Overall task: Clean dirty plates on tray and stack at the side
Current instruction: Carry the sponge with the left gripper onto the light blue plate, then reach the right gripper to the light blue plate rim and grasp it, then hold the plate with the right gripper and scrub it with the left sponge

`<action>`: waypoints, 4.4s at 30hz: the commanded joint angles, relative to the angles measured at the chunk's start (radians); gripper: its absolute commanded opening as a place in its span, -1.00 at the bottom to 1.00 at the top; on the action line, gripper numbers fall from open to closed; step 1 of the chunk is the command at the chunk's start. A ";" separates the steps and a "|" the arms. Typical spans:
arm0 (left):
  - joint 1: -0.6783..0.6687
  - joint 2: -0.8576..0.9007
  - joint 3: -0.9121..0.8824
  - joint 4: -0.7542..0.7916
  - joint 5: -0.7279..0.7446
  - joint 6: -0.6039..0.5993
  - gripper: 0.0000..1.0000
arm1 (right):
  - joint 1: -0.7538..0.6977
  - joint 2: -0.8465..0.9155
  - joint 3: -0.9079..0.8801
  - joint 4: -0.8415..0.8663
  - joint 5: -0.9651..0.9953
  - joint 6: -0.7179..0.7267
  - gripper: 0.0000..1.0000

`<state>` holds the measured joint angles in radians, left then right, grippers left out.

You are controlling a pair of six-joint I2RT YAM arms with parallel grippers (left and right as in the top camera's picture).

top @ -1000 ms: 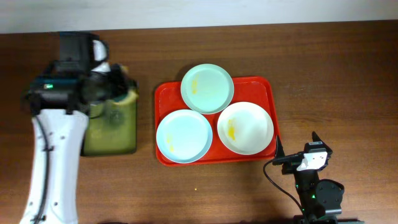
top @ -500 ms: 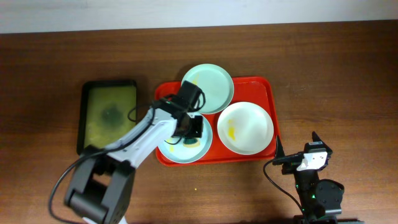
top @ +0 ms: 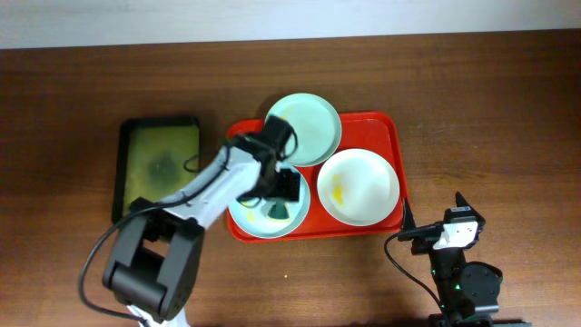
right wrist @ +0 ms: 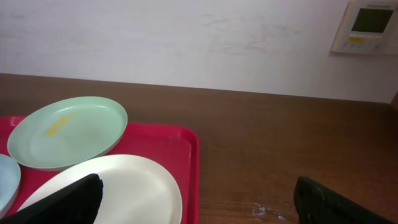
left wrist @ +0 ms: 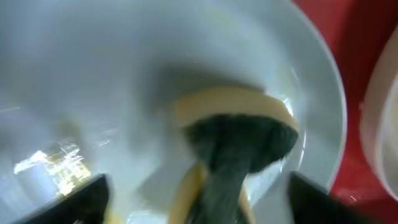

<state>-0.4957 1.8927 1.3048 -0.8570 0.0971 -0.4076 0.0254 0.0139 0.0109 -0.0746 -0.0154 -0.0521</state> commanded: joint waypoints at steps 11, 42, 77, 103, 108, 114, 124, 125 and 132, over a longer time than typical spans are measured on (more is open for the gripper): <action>0.245 -0.344 0.232 -0.363 -0.203 0.013 0.99 | -0.006 -0.008 -0.005 -0.005 0.002 0.008 0.97; 0.280 -0.341 0.231 -0.430 -0.183 0.012 0.99 | -0.006 0.821 1.292 -0.849 -0.680 0.235 0.97; 0.274 -0.336 0.230 -0.409 -0.161 0.012 0.99 | 0.518 1.840 1.178 -0.648 -0.218 0.670 -0.25; 0.264 -0.336 0.190 -0.393 -0.051 0.074 0.68 | 0.518 1.846 1.072 -0.458 -0.193 0.633 -0.77; 0.230 -0.335 0.062 -0.322 0.006 0.154 0.40 | 0.518 1.846 1.072 -0.441 -0.194 0.633 -0.92; 0.178 -0.333 -0.123 -0.091 0.207 0.200 0.31 | 0.518 1.846 1.072 -0.430 -0.195 0.633 -0.92; 0.080 -0.263 -0.274 0.184 0.195 0.147 0.50 | 0.518 1.846 1.072 -0.430 -0.210 0.633 -0.92; 0.079 -0.239 -0.274 0.187 0.191 0.147 0.47 | 0.518 1.846 1.072 -0.430 -0.210 0.633 -0.92; 0.079 -0.193 -0.274 0.195 0.161 0.147 0.44 | 0.518 1.846 1.072 -0.429 -0.209 0.633 -0.92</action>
<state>-0.4122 1.6848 1.0397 -0.6739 0.2687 -0.2535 0.5400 1.8523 1.0916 -0.5045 -0.2253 0.5835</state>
